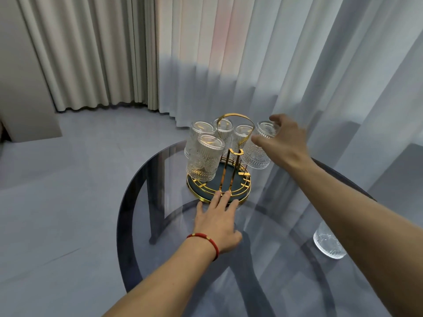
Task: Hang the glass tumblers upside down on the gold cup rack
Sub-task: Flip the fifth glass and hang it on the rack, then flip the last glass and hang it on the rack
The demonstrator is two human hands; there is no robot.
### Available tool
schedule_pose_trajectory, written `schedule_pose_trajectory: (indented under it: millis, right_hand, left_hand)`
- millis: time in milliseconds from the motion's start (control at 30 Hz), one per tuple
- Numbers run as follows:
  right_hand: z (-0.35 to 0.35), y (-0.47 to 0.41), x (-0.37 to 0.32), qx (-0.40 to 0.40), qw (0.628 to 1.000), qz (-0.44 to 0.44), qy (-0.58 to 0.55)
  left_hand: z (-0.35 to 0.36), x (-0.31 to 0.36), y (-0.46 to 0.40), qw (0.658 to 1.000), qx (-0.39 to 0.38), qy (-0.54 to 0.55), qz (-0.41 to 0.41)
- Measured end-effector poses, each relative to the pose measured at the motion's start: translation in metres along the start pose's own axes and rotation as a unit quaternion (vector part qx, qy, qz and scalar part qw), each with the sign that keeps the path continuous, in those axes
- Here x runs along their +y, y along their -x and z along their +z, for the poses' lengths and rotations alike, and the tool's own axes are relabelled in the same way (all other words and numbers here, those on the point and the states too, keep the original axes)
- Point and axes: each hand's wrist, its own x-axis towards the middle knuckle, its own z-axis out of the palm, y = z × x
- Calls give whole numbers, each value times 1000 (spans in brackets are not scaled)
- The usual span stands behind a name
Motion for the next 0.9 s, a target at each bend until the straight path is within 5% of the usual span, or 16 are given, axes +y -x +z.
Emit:
schedule_pose_trajectory:
  millis: [533,900]
  right_hand:
    - [34,12,23,-46,997,-26,63]
    - [-24,113,76,-22,992,-49,115]
  left_hand:
    - [0,4,-2,1000,11,-2,-5]
    - [-3,13,4,998,60,25,-9]
